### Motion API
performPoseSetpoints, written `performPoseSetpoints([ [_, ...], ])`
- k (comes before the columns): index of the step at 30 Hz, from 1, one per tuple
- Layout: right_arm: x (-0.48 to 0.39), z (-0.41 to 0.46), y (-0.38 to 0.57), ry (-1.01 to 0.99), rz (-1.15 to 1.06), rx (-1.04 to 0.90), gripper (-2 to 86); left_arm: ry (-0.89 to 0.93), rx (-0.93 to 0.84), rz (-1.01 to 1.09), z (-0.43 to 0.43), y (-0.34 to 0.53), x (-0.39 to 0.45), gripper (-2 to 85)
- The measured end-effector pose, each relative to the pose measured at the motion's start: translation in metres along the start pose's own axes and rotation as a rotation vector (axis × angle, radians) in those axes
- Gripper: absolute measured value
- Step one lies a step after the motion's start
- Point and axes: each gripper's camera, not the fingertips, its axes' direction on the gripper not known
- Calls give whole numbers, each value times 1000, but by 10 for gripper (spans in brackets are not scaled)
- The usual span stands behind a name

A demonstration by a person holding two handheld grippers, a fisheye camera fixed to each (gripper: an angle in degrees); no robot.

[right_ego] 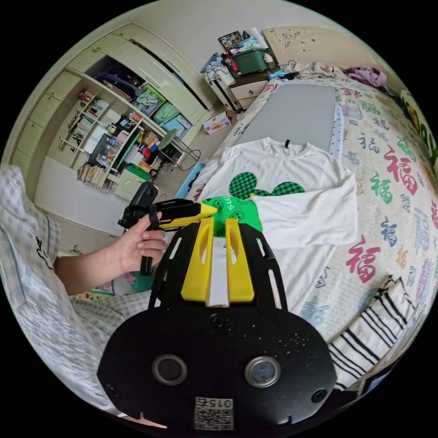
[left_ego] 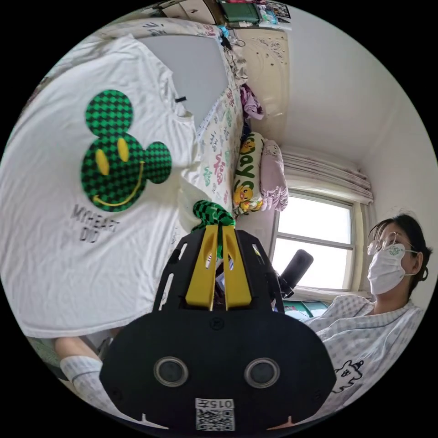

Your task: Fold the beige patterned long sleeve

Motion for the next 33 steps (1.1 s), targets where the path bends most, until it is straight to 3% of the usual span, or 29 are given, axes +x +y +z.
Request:
performPoseSetpoints([
  [8, -33, -34, 21, -31, 246, -46, 22, -190, 19, -76, -87, 4, -52, -5],
  [16, 27, -135, 38, 128, 405, -18, 38, -309, -106, -137, -64, 5, -86, 11],
  [19, 65, -173, 30, 203, 404, -20, 56, -454, -87, -124, -64, 7, -69, 30],
  [21, 80, -191, 22, 240, 351, -14, 69, -655, -36, -45, -54, -8, -37, 44],
  [24, 89, -201, 5, 307, 199, -54, 84, -790, -100, 163, 22, -59, 10, 61],
  [29, 88, -183, -13, 376, 1, -170, 102, -588, -132, 368, 191, -179, 61, 77],
  [33, 75, -177, -14, 494, -70, -193, 105, -571, -212, 455, 331, -258, 93, 90],
])
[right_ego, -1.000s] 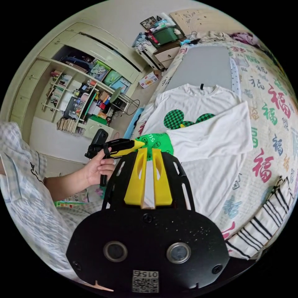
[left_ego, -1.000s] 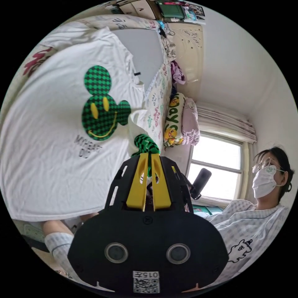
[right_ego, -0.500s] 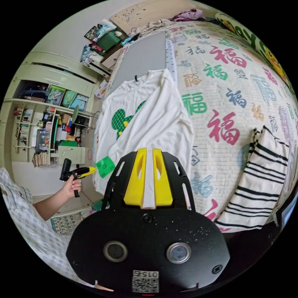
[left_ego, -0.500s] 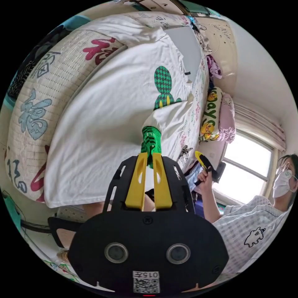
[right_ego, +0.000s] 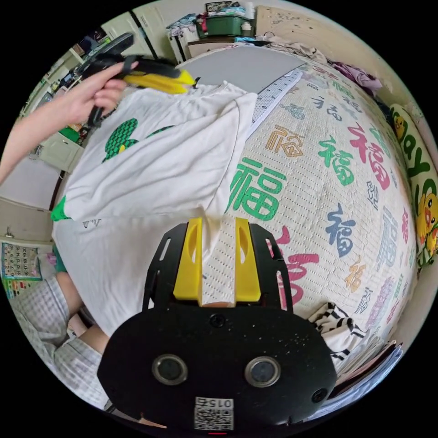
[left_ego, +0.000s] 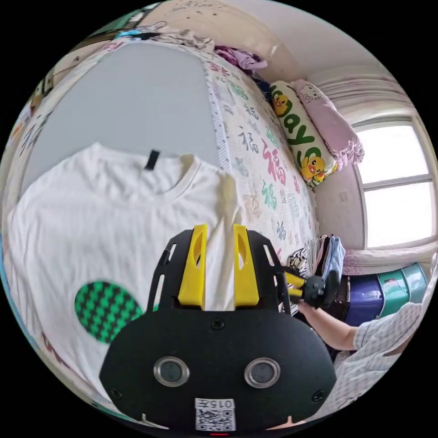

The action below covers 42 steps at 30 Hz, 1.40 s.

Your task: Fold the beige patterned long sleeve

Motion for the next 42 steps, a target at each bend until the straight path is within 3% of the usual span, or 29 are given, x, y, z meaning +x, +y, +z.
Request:
performPoseSetpoints([
  [4, -4, -18, 16, 31, -18, 42, 38, -99, -158, 29, 75, -52, 28, 72],
  [8, 27, -43, 50, -92, 132, 109, 0, -42, -160, 104, 105, -74, 58, 8],
  [12, 54, -49, 83, -162, 247, 122, -5, -177, -196, 184, 133, -83, 92, -1],
  [17, 60, -60, 109, -161, 251, 134, -5, -203, -142, 127, 145, -78, 107, 6],
  [22, 69, -76, 130, -170, 240, 126, 9, -217, -79, 92, 104, -56, 111, 28],
  [27, 84, -102, 172, -210, 300, 125, 41, -273, -99, 125, 5, 36, 97, 54],
  [30, 79, -130, 203, -182, 339, 106, 43, -347, -177, 44, -43, 112, 67, 57],
  [34, 38, -158, 227, -396, 375, 109, 50, -352, -258, -107, -82, 203, 27, 57],
  [38, -44, -150, 222, -620, 391, 58, 80, -223, -246, -215, -101, 267, 0, 58],
  [42, -97, -126, 213, -783, 511, 12, 113, -40, -232, -203, -101, 277, -5, 59],
])
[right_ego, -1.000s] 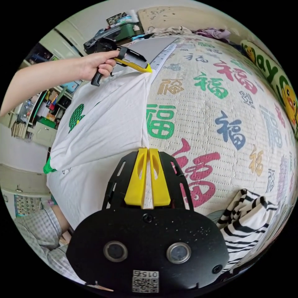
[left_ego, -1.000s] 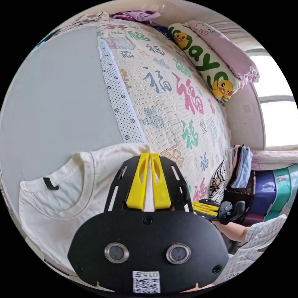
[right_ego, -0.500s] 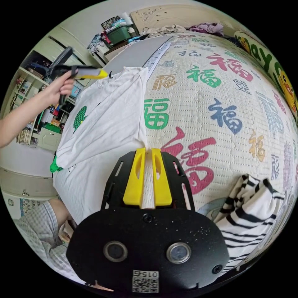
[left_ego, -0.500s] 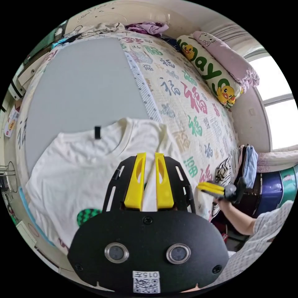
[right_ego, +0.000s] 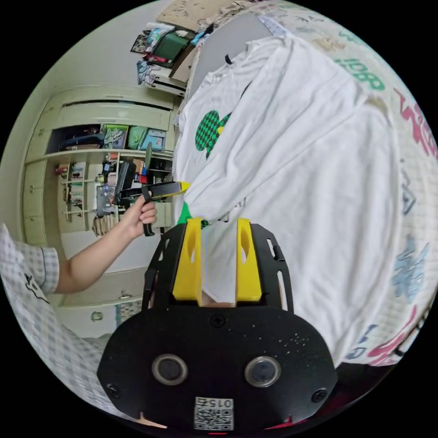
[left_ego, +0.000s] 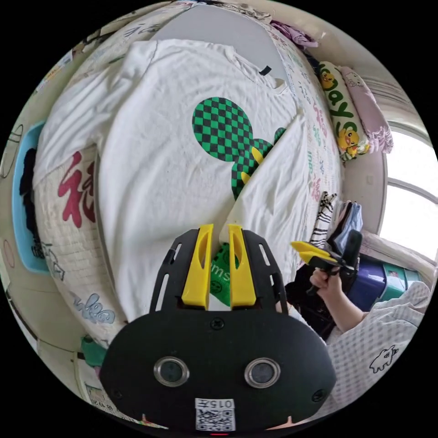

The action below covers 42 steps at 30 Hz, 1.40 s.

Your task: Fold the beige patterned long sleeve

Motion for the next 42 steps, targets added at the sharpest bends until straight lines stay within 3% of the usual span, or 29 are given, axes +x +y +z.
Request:
performPoseSetpoints([
  [4, -8, 26, 6, -80, 173, 35, 96, 74, -32, 44, 2, 0, 5, 41],
  [8, -12, 24, 11, -52, 312, 43, 17, 85, 3, 69, -21, 7, 19, 0],
  [14, -59, -18, 21, 129, 282, 14, -1, -66, 78, 117, -85, 23, 48, -7],
  [20, -94, -32, -1, 286, 232, -66, -4, -258, 24, 175, -95, 17, 81, -7],
  [30, -154, -74, -28, 438, 155, -193, -4, -347, -26, 216, -172, 12, 111, -3],
  [33, -164, -97, -27, 486, 167, -220, -9, -332, -24, 187, -211, 13, 104, -3],
  [37, -196, -153, -34, 473, 114, -103, -7, -294, 38, 129, -276, 24, 89, -5],
  [42, -234, -175, -71, 402, 0, -61, -5, -92, 132, 53, -361, 35, 62, -5],
])
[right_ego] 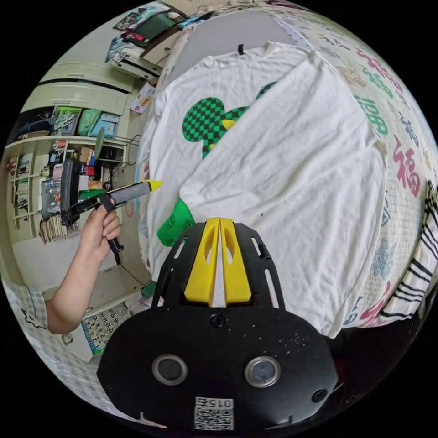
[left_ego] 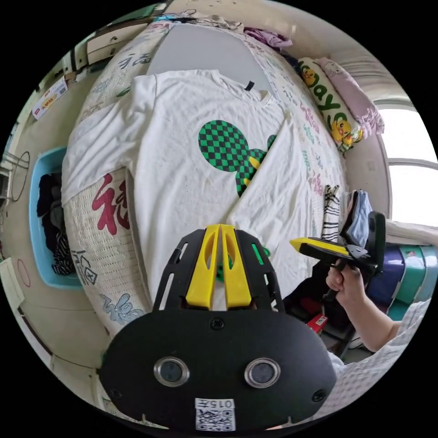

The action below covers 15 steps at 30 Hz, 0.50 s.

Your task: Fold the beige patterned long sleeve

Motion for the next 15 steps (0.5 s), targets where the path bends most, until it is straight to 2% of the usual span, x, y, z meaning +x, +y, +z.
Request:
performPoseSetpoints([
  [4, -21, 17, -33, -9, -63, -133, -7, 265, 163, -215, -55, 17, -69, 4],
  [6, -17, 25, -41, 25, -44, -209, -8, 366, 277, -420, -93, 38, -135, 22],
  [9, -12, 4, -50, 59, -37, -244, -8, 392, 390, -581, -146, 61, -212, 49],
  [13, -27, -51, -70, 242, -80, -237, -5, 388, 464, -734, -195, 74, -301, 81],
  [15, -44, -67, -87, 287, -117, -221, -4, 467, 499, -853, -204, 76, -363, 94],
])
